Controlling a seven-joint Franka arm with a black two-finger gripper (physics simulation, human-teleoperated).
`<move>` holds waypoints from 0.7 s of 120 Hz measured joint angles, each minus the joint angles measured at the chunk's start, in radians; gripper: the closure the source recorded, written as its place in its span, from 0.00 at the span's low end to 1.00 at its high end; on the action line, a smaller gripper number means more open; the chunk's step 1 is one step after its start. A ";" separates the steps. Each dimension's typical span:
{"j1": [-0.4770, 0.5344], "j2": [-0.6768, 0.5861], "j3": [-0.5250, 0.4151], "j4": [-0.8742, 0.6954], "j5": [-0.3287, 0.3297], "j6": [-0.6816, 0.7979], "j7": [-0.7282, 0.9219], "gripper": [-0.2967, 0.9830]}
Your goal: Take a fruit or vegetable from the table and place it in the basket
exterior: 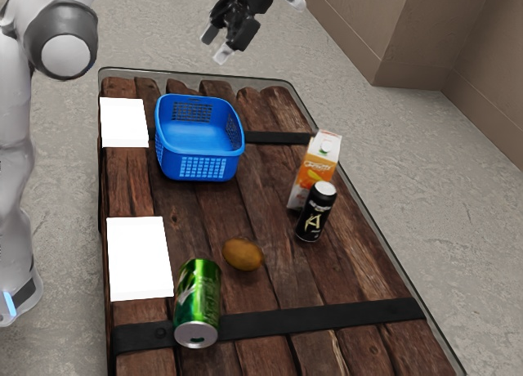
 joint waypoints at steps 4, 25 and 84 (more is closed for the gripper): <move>0.052 0.002 0.013 -0.028 -0.003 0.103 0.027 0.24; 0.097 -0.010 0.036 -0.008 -0.042 0.426 0.147 0.25; 0.098 -0.465 -0.339 -0.736 0.027 0.700 0.264 0.25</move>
